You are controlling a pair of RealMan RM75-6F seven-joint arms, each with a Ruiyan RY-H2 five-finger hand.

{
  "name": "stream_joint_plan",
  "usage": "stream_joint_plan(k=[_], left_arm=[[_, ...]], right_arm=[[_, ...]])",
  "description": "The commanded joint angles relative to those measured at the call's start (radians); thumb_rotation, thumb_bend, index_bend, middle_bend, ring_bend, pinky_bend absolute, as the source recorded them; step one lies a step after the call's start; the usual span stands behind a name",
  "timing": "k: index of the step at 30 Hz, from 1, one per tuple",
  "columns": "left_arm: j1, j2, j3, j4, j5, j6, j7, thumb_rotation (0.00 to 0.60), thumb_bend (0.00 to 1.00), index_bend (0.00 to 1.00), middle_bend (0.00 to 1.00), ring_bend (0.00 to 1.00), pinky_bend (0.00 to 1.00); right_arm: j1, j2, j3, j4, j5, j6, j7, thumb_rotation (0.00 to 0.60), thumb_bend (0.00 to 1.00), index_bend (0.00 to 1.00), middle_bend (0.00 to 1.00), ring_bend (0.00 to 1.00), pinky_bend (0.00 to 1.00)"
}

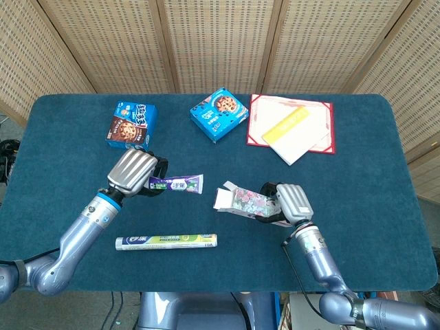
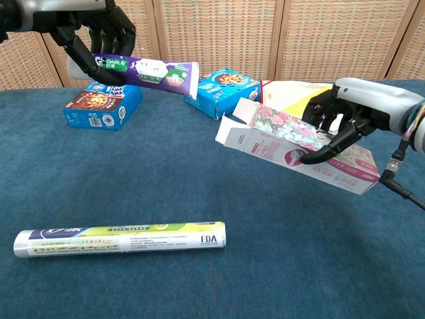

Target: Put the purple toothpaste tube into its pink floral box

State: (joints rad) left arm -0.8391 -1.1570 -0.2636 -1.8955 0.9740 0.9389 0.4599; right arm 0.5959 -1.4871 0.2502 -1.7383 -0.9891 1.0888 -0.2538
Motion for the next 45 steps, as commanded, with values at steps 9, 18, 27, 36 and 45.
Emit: stream_joint_plan(k=[9,18,27,36,45], left_arm=[[-0.075,-0.014,0.014,-0.050,-0.130,0.002,0.089,0.600,0.37,0.84,0.64,0.52,0.48],[-0.124,-0.035,0.040,-0.069,-0.219,0.044,0.162,0.600,0.37,0.84,0.64,0.52,0.49],[-0.147,-0.057,0.059,-0.070,-0.253,0.063,0.172,0.600,0.37,0.84,0.64,0.52,0.49],[-0.168,-0.064,0.072,-0.079,-0.278,0.074,0.182,0.600,0.37,0.84,0.64,0.53,0.49],[-0.189,-0.092,0.086,-0.073,-0.306,0.087,0.200,0.600,0.37,0.84,0.64,0.53,0.49]], right_arm=[[0.014,0.005,0.007,-0.033,0.019,0.004,-0.019,0.600,0.12,0.58,0.53,0.43,0.53],[0.021,0.009,0.006,-0.052,0.029,0.012,-0.029,0.600,0.12,0.58,0.53,0.43,0.53],[0.030,0.003,0.001,-0.056,0.039,0.013,-0.038,0.600,0.12,0.58,0.53,0.43,0.53],[0.038,-0.006,-0.002,-0.056,0.046,0.014,-0.042,0.600,0.12,0.58,0.53,0.43,0.53],[0.043,-0.007,-0.002,-0.062,0.049,0.017,-0.044,0.600,0.12,0.58,0.53,0.43,0.53]])
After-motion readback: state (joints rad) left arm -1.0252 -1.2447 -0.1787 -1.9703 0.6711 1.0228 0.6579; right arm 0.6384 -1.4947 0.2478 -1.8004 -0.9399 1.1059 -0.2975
